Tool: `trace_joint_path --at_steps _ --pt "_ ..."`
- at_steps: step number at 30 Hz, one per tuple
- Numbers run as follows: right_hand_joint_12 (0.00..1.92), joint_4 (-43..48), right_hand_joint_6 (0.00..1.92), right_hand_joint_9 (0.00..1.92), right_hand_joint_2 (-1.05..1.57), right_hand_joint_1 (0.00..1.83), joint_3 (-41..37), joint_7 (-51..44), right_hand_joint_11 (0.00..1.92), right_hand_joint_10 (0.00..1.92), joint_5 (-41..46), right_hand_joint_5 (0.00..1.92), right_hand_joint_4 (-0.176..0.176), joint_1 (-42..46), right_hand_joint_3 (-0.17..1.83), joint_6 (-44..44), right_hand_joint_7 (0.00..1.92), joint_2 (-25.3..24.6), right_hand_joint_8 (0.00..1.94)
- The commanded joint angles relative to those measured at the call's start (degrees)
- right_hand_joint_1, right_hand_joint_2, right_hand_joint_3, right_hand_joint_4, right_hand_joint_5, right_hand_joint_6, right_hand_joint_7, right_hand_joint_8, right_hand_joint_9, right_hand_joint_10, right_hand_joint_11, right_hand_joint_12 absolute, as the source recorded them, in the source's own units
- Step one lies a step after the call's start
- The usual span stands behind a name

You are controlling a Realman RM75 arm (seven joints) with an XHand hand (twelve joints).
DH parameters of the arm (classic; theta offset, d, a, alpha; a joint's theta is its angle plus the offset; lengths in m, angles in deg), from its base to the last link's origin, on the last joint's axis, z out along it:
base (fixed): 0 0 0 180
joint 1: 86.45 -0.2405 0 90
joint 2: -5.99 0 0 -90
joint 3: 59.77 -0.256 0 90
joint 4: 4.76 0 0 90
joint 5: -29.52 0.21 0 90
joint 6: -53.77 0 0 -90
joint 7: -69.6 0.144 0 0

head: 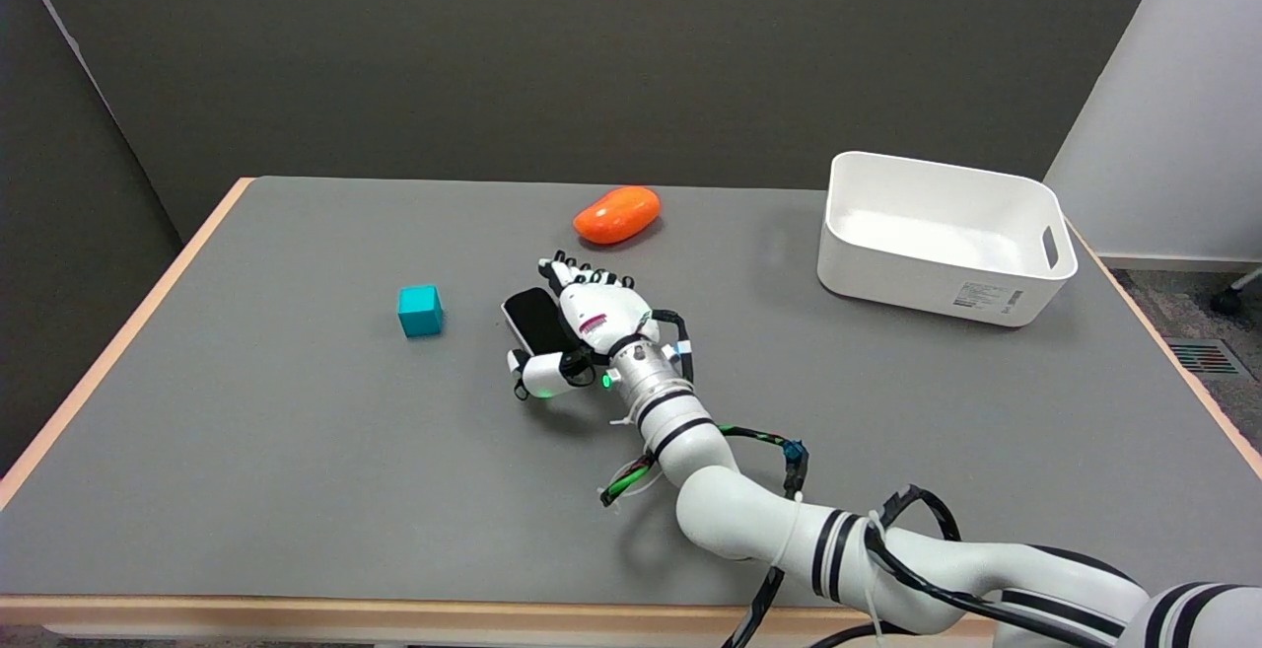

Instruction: Pick up the blackboard eraser.

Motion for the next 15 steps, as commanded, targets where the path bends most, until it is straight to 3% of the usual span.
trace_joint_path --at_steps 1,15 --pt "1.47 -0.7 0.32 0.21 0.69 0.66 0.3 0.1 0.20 1.00 0.4 0.02 -0.176 -0.5 0.84 1.1 0.17 -0.3 0.56" --pt "1.50 -2.0 0.29 0.22 0.67 0.70 -0.1 0.3 0.21 1.00 0.4 0.03 -0.176 -0.1 0.87 2.2 0.18 -0.3 0.58"
